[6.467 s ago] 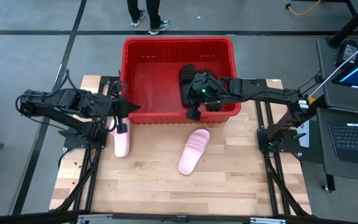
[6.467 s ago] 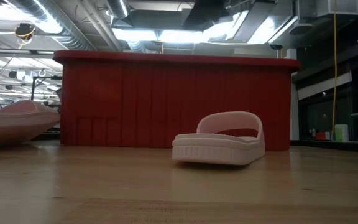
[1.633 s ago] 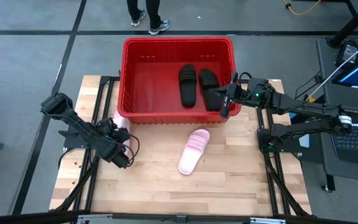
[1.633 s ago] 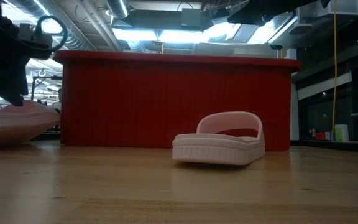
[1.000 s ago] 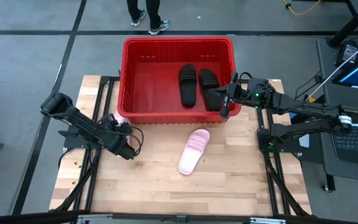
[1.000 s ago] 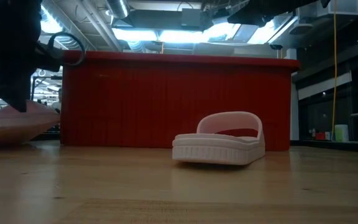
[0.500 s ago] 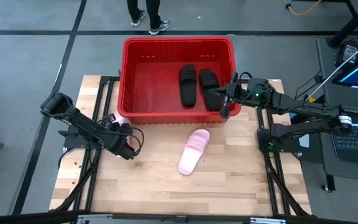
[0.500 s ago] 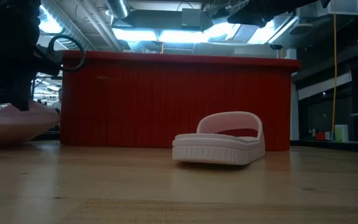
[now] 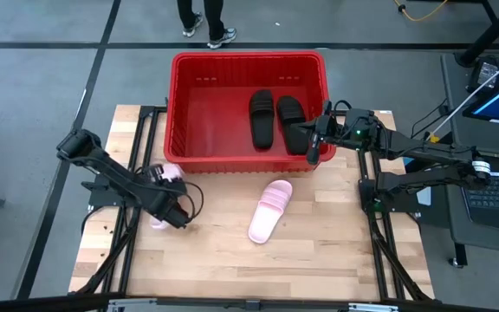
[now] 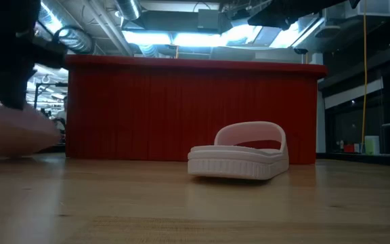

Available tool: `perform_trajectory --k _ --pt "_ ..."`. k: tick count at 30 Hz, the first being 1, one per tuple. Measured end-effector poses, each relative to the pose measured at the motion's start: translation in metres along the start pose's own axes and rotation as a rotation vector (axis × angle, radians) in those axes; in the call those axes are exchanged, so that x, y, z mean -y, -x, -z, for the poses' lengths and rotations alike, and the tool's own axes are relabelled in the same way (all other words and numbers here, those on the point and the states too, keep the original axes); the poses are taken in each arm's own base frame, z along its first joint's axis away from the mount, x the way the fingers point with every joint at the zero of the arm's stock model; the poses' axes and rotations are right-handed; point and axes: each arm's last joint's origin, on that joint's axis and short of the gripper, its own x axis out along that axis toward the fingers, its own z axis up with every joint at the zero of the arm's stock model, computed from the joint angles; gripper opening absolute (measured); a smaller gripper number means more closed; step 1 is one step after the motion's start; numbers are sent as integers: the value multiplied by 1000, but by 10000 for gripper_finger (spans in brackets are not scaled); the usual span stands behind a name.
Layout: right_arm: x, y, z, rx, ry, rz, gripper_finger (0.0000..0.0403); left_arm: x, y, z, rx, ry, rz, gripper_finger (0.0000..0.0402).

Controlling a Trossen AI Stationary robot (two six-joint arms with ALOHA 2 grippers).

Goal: Pick and place slides into bin
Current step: Put the left pink slide into the bin

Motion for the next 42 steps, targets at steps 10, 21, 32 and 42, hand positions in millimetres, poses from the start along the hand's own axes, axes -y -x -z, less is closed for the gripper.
perform_trajectory --k 10,21,32,42 --pt "0 0 0 0 25 0 7 8 69 -13 21 28 303 4" --pt "0 0 0 0 78 0 7 -4 126 -33 360 260 376 3" --pt "-1 0 2 -24 84 -7 7 -4 138 -65 707 277 314 3" --pt "-1 0 4 -36 84 -10 7 -14 155 -106 993 264 153 3"
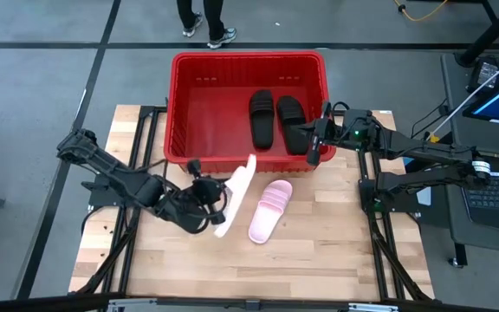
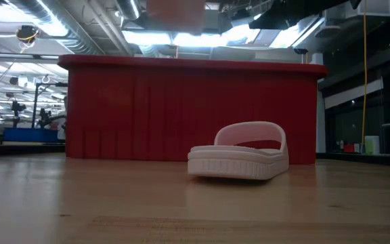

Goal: Pick and place slides into bin
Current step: Put the left pink slide into the bin

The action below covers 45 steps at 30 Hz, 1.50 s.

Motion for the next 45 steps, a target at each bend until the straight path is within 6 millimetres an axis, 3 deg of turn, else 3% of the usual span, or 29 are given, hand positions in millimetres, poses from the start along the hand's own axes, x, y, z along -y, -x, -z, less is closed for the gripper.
perform_trajectory --k 6,13,21,28,35,45 --pt "2 0 -5 53 -7 16 7 -11 -11 -15 87 -67 -210 3" --pt "4 2 -12 80 -38 23 7 -34 -32 -29 101 -29 -466 3" --pt "10 8 -30 137 -39 40 7 -76 -67 -47 44 -95 -641 3" --pt "13 11 -37 160 10 53 7 -123 -86 -60 -94 -272 -783 3" --pt "20 10 -36 150 -2 110 7 -164 -101 -65 -174 -373 -823 3" --pt "36 10 -31 130 -66 179 7 -195 -123 -43 -249 -465 -673 3"
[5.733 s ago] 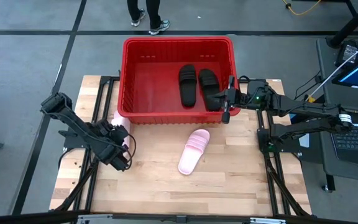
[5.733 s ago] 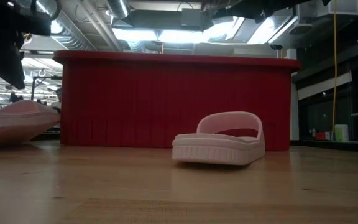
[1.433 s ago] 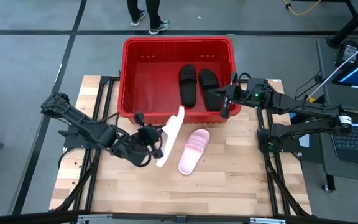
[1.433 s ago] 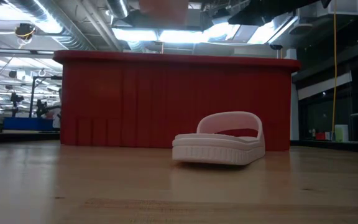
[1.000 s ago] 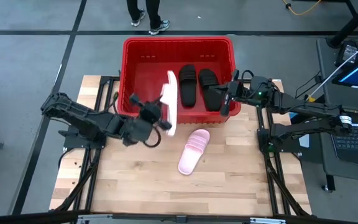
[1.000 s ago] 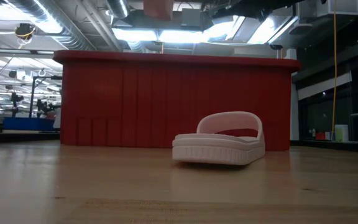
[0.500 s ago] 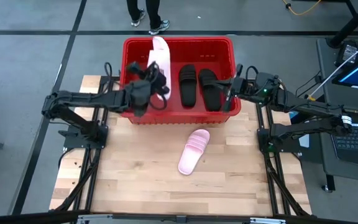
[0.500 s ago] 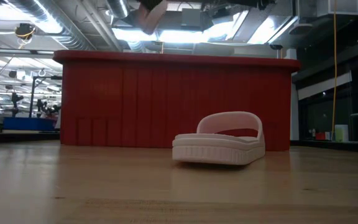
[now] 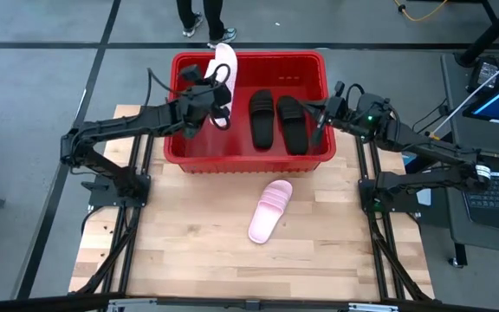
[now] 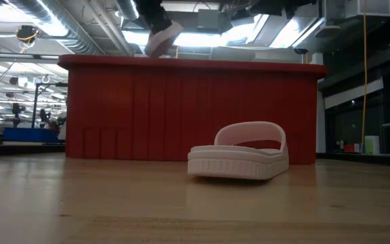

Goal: Pick and place slides into bin
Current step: Put the left pink slide into the bin

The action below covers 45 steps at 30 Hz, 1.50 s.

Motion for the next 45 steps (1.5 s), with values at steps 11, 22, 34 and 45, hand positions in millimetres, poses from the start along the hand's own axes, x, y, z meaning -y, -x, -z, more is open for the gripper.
perform_trajectory --k 11,22,34,45 --pt "11 -1 3 -11 -54 48 7 6 -34 12 -38 -102 144 3" --pt "10 -1 5 -35 -82 44 7 36 -87 -5 -172 -264 352 3" --pt "10 -1 7 -53 -52 39 7 89 -123 18 -377 -249 465 3" --pt "9 -1 9 -79 -48 32 7 133 -157 42 -486 -304 516 3"
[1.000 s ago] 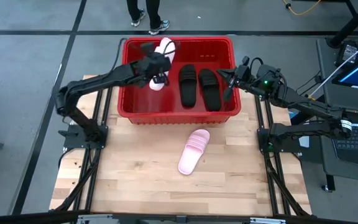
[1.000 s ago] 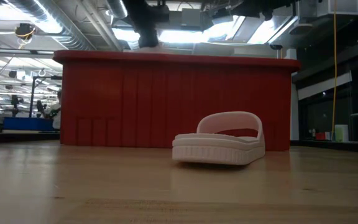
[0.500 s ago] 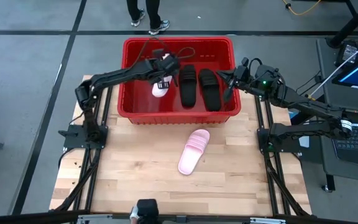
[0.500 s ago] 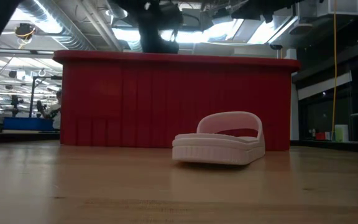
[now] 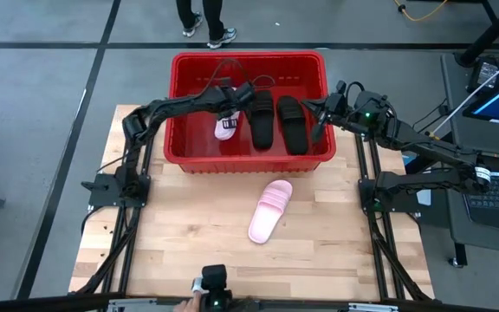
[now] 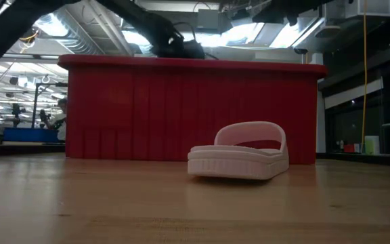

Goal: Pick and place slides into bin
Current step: Put the left pink slide into the bin

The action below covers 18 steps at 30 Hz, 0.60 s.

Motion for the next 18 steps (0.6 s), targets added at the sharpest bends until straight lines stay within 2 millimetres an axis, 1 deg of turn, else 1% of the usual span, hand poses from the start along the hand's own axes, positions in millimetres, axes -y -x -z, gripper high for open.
perform_trajectory --k 6,12,18 --pt "-1 0 2 -23 2 -5 7 6 -13 -6 21 28 14 3" --pt "-1 0 2 -24 1 -5 7 9 -18 -11 51 48 26 3" --pt "-1 0 2 -24 0 -6 7 10 -25 -12 41 58 23 3"
